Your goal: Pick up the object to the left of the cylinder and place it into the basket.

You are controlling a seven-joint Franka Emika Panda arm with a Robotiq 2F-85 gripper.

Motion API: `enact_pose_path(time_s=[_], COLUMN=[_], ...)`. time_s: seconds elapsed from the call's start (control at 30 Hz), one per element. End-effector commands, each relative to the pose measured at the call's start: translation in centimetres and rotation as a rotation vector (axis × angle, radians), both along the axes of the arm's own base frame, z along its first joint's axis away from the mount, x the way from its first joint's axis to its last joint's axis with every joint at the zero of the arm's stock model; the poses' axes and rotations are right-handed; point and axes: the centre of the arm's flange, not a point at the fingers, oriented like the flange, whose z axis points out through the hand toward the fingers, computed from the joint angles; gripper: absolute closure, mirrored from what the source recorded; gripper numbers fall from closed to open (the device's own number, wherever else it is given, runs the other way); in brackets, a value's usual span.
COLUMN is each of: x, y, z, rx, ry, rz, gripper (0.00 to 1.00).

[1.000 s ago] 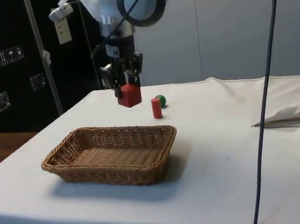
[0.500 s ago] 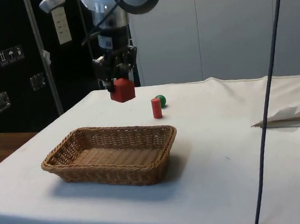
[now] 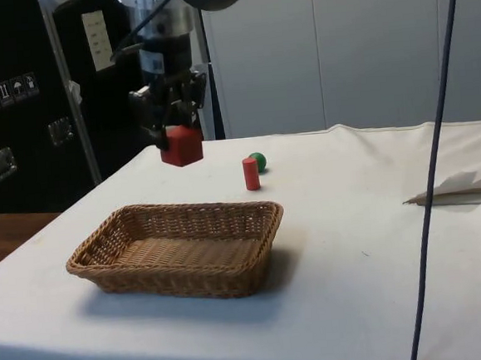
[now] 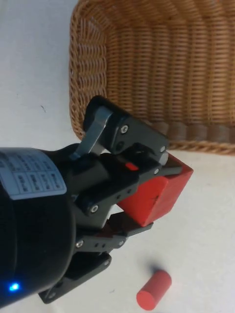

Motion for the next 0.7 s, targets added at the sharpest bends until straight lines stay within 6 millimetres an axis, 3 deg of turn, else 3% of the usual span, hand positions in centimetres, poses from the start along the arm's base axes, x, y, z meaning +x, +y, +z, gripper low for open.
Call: enact_pose_path(time_s=[0.0,0.43,0.67], x=[0.0,-0.6,-0.6], y=[0.5,4.5,6.1], z=[-0.1,-1.3,-3.5], rx=[-0.007,0.014,0.012], ry=[-0.001,0.006,-0.015], rz=[-0.004,0.011,0.013], gripper=[0.96,0.96,0.96])
